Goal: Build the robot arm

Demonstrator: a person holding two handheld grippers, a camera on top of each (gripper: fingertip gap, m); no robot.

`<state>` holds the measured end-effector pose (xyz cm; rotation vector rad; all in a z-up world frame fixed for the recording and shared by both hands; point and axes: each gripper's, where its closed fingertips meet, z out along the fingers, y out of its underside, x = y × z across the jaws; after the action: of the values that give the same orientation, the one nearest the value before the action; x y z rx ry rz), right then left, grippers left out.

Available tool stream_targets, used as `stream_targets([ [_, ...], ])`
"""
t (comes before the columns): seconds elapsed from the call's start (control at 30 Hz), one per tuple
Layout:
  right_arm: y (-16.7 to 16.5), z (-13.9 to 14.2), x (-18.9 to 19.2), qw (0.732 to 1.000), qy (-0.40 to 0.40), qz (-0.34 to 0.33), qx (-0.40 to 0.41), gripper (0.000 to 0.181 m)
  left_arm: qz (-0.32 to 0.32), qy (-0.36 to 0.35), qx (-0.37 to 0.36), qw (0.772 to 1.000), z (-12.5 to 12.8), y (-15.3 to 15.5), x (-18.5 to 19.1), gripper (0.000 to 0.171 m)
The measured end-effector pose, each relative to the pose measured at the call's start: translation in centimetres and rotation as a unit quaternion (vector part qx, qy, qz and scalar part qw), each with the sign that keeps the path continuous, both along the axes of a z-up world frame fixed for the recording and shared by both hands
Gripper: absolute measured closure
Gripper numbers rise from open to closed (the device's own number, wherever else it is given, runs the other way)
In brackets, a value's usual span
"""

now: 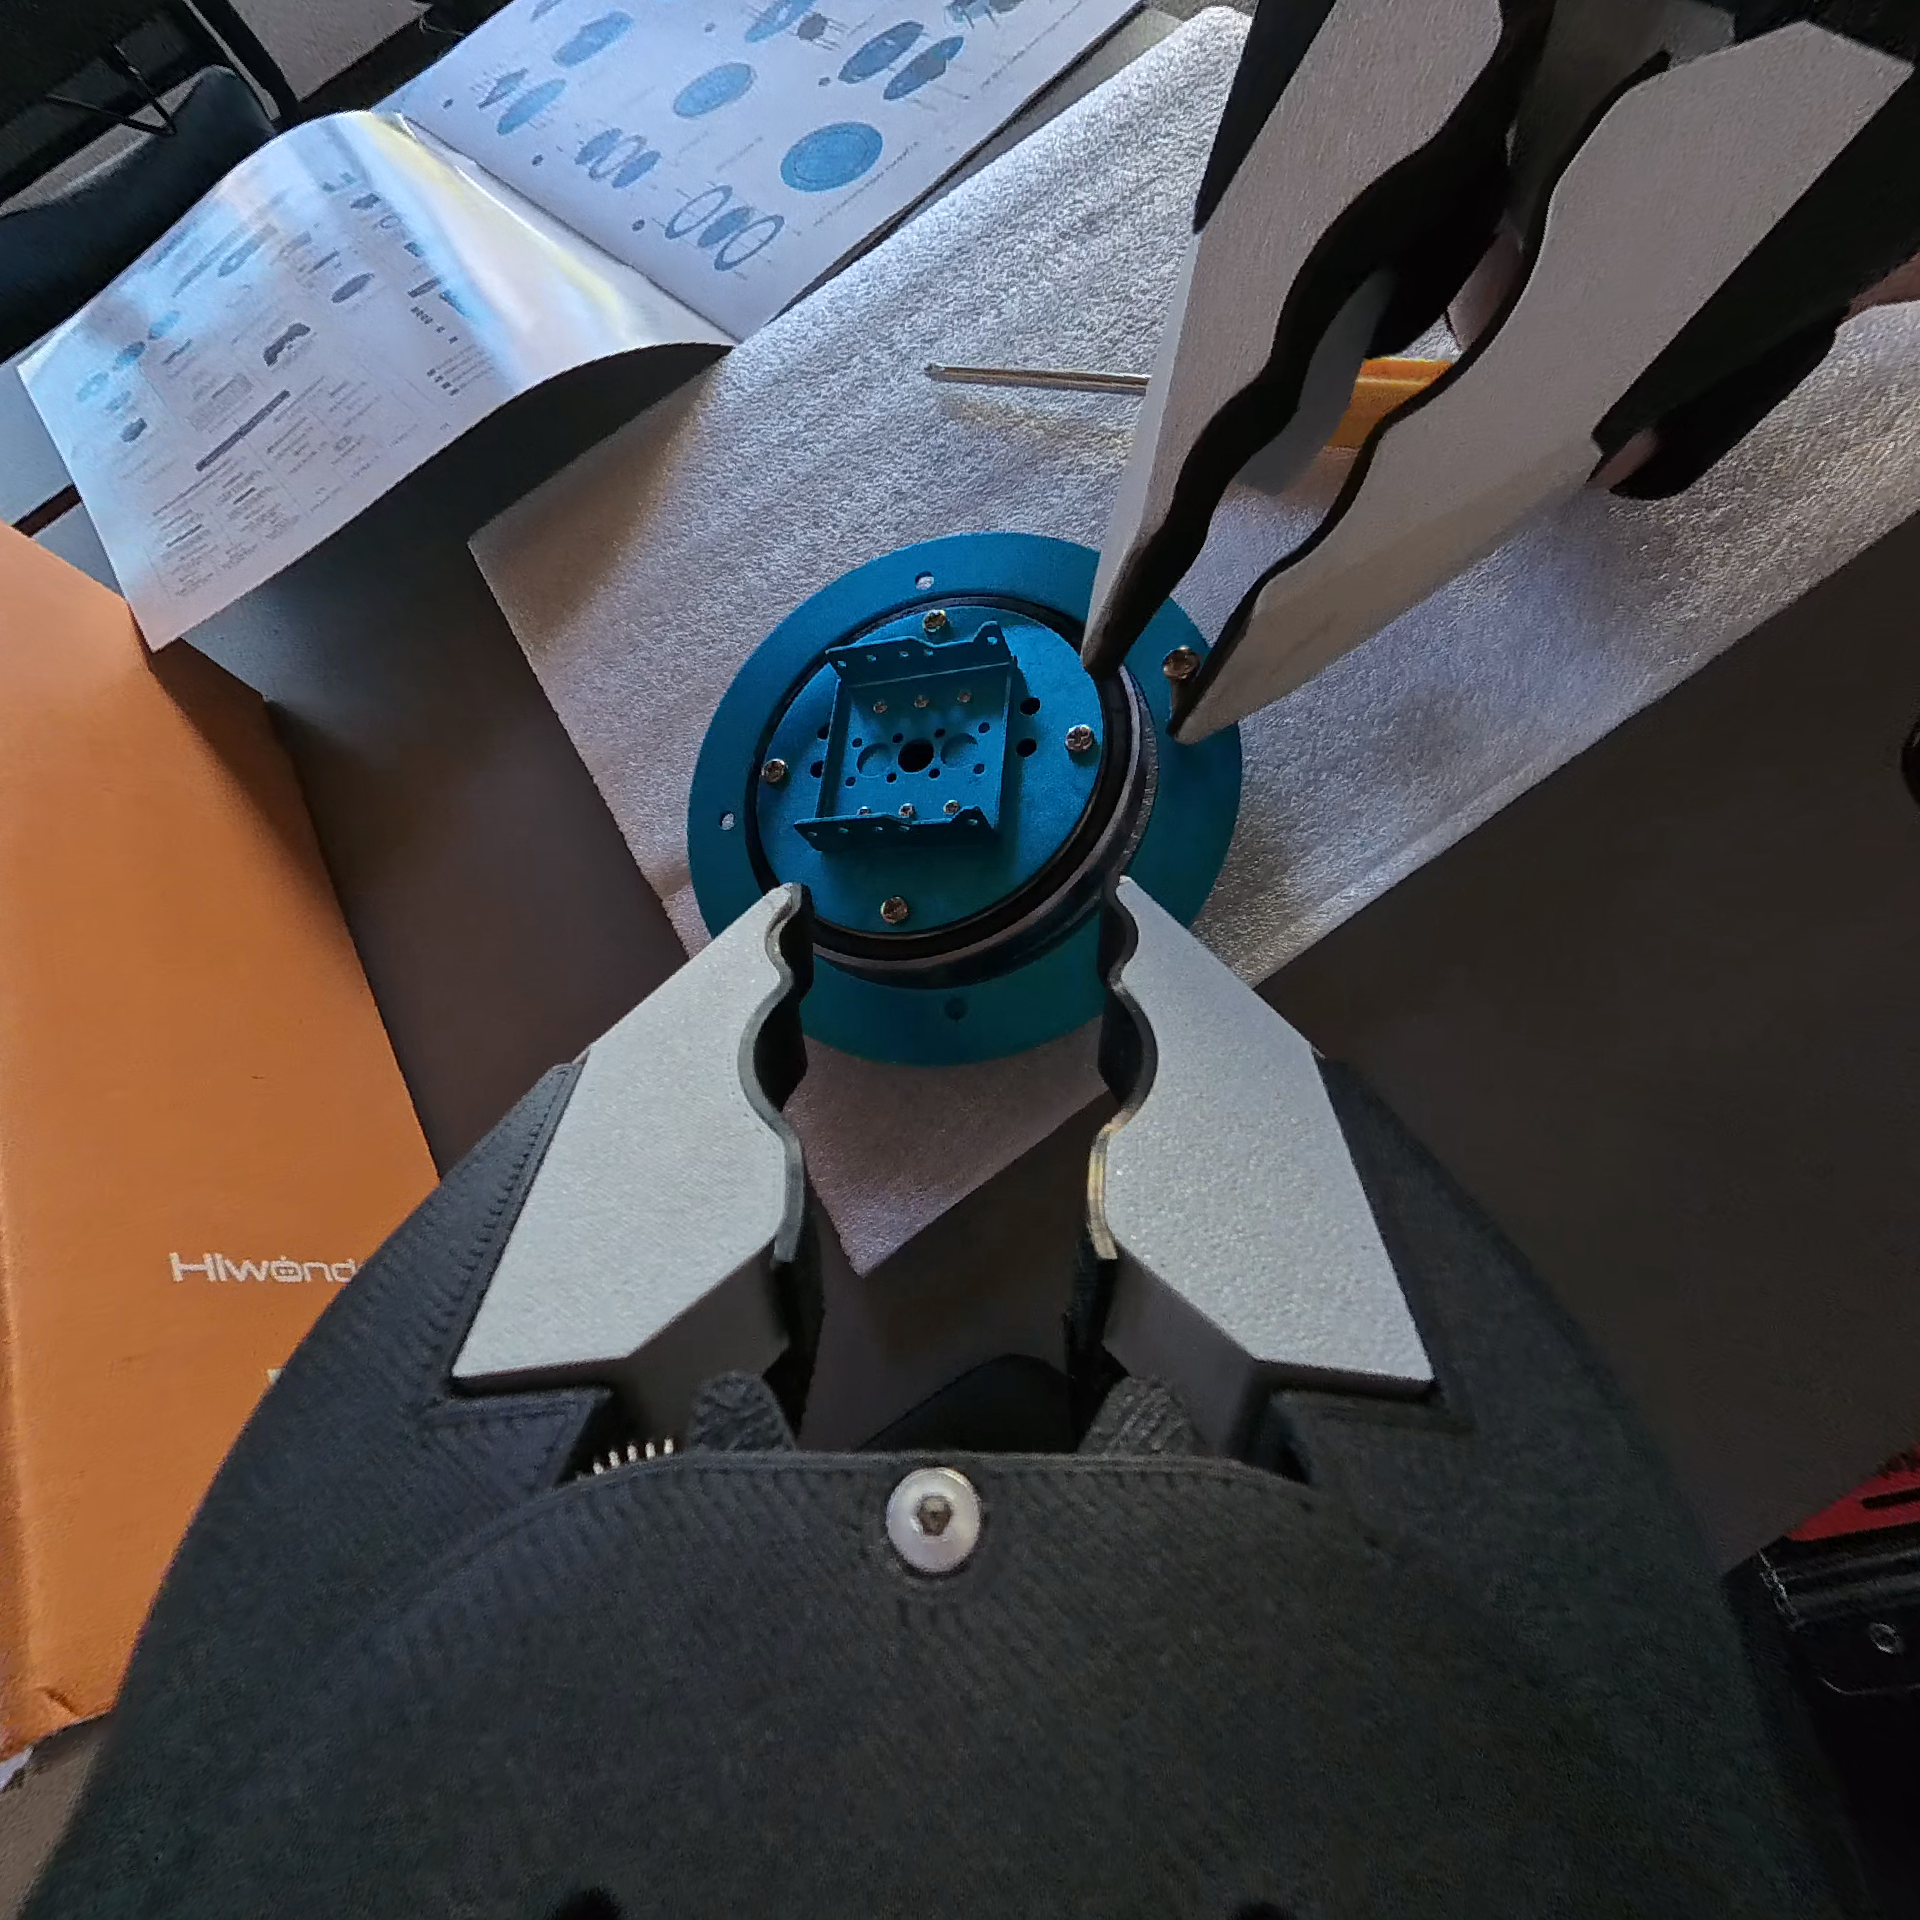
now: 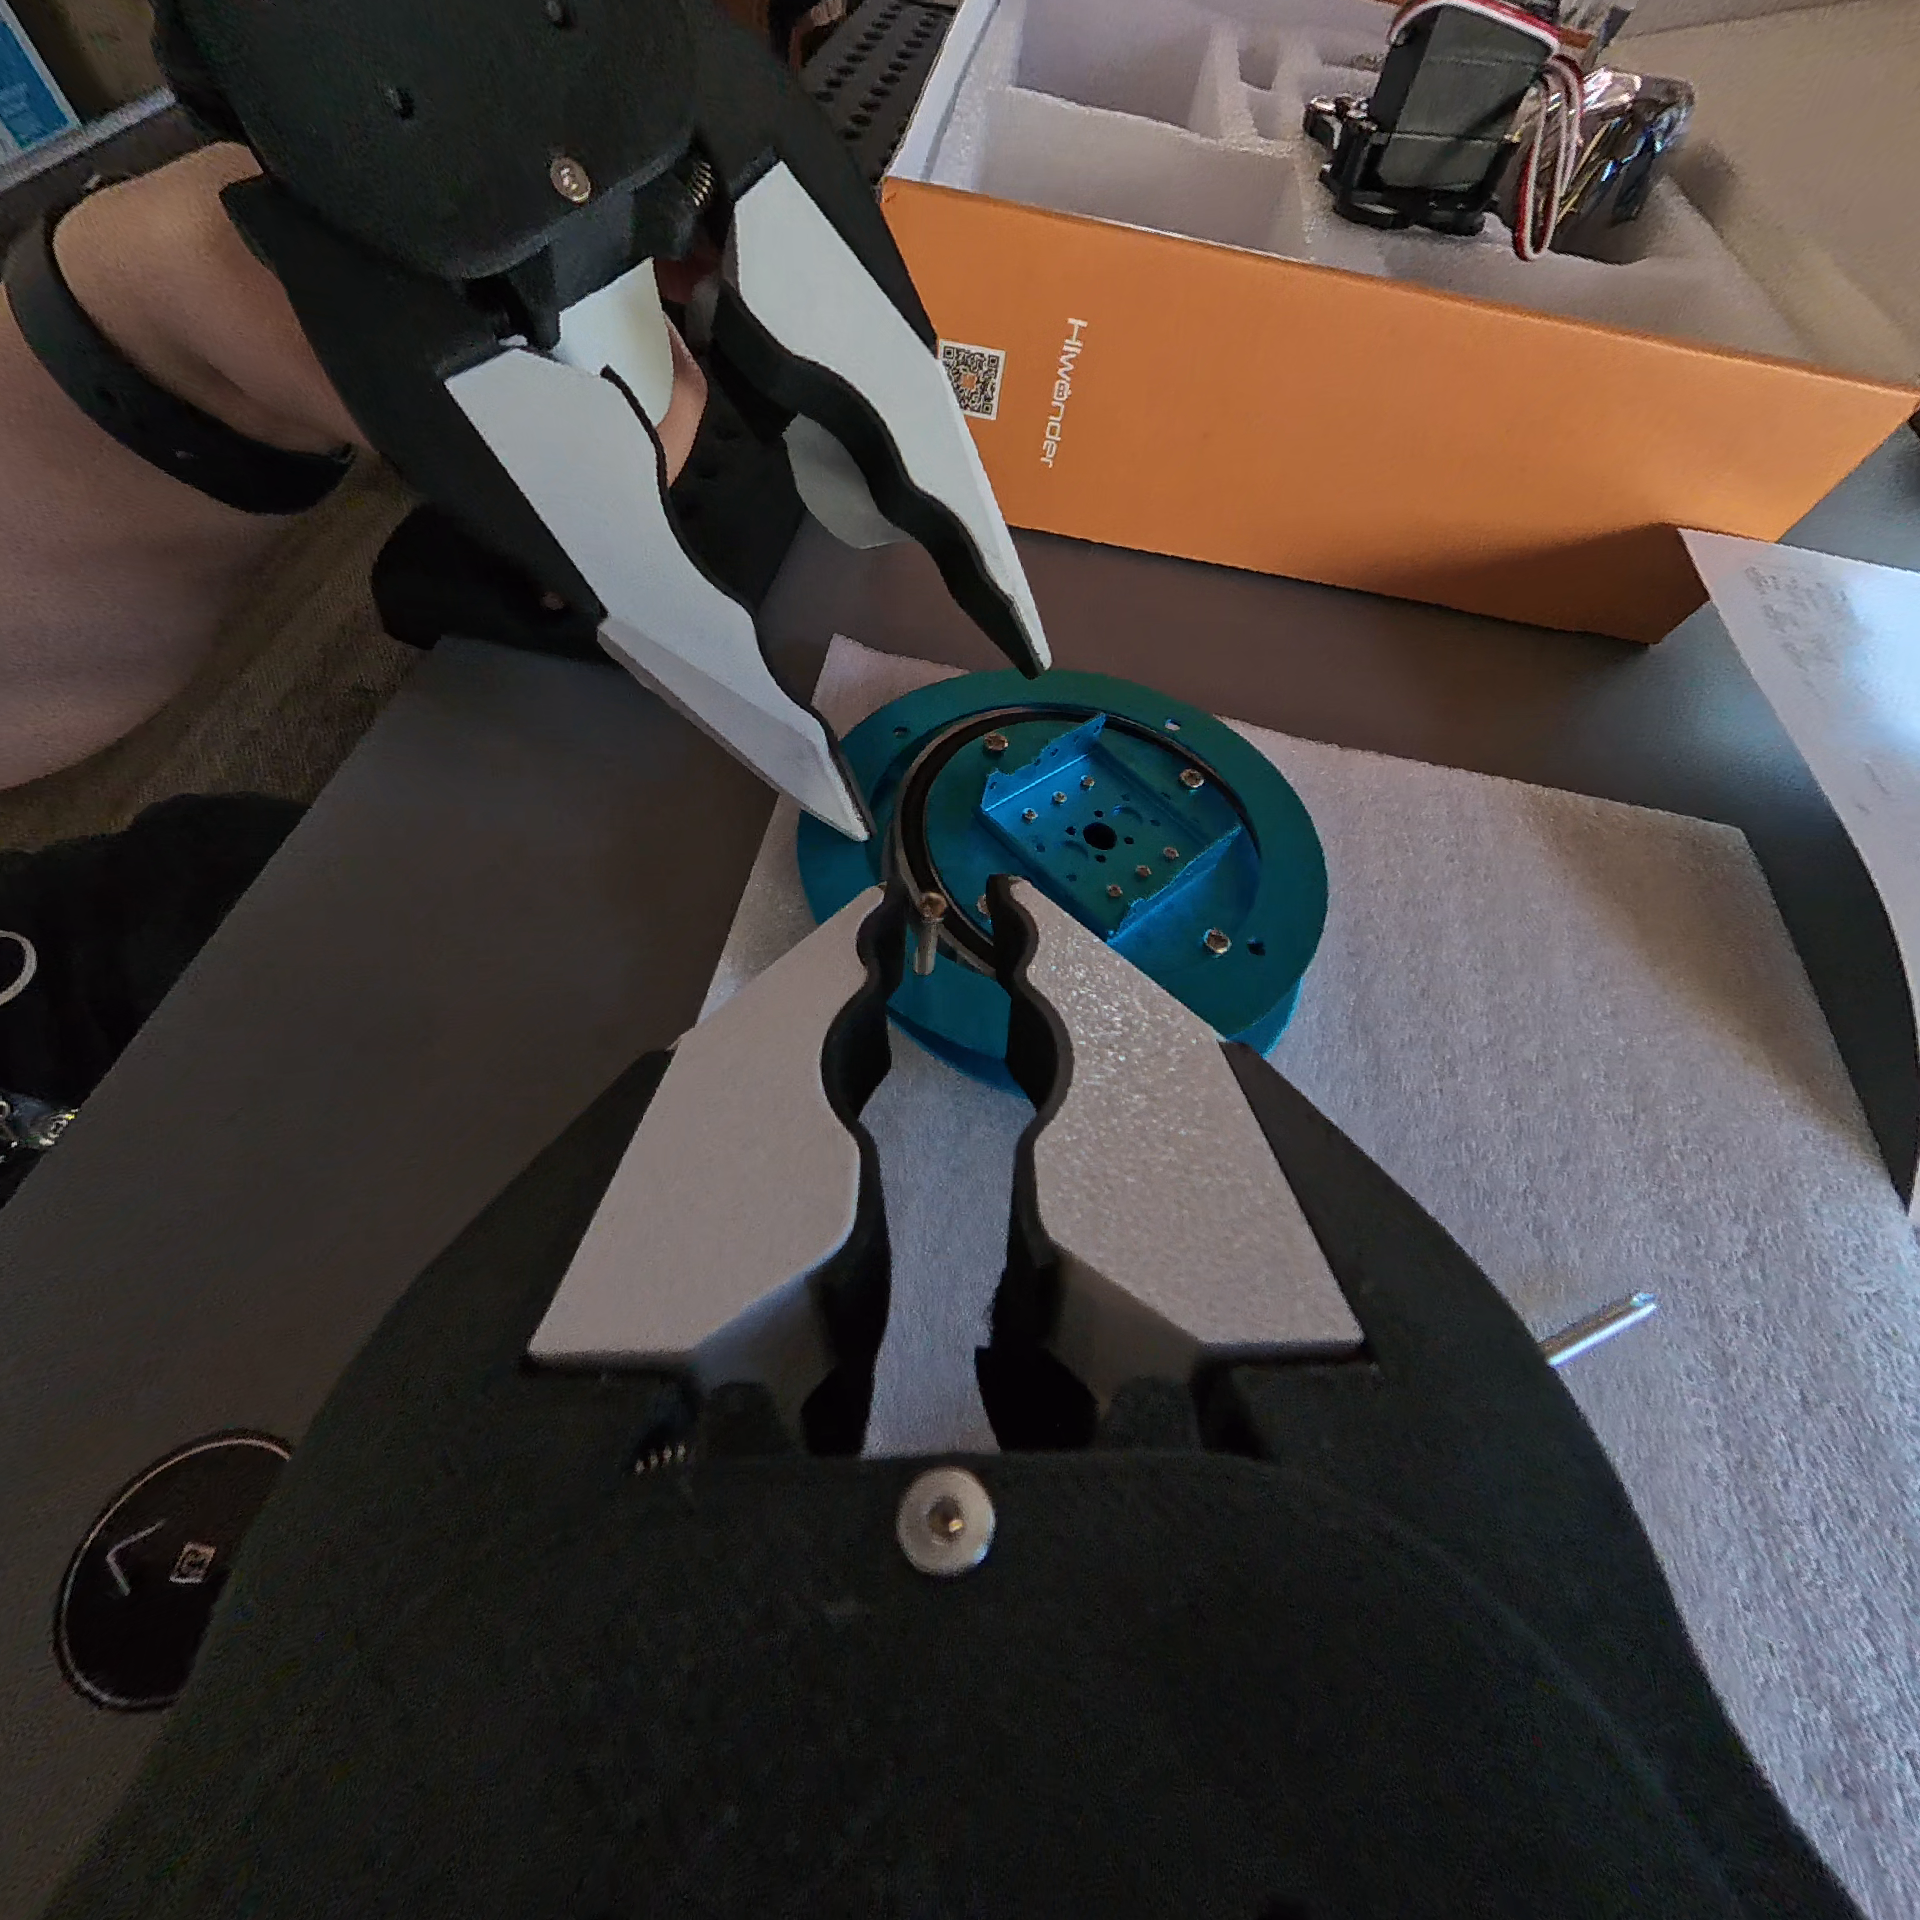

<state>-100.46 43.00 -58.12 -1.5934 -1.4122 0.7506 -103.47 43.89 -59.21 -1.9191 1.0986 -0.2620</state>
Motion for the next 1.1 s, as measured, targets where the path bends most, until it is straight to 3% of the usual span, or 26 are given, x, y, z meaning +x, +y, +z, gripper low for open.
stream_targets([
  [0.23,-0.6,0.7,0.9,1.0,0.024,0.003,-0.001,0.166,-0.005,-0.03,0.008,1.0,1.0,-0.2,0.5,0.12],
  [0.37,-1.3,1.2,0.9,0.998,0.046,0.03,-0.019,0.154,-0.029,-0.066,0.026,0.997,2.3,-0.7,2.7,0.117],
  [0.57,-1.9,0.0,0.3,0.998,0.008,0.061,-0.012,0.146,-0.023,-0.048,0.039,0.998,1.9,0.2,3.4,0.116],
  [0.83,-1.7,0.0,0.8,0.999,0.008,0.051,-0.006,0.148,0.002,-0.036,0.045,0.998,1.8,1.1,2.5,0.118],
  [1.1,-1.6,-0.2,0.5,0.999,0.001,0.052,0.0,0.144,-0.02,-0.058,0.038,0.997,2.2,0.6,3.6,0.114],
])
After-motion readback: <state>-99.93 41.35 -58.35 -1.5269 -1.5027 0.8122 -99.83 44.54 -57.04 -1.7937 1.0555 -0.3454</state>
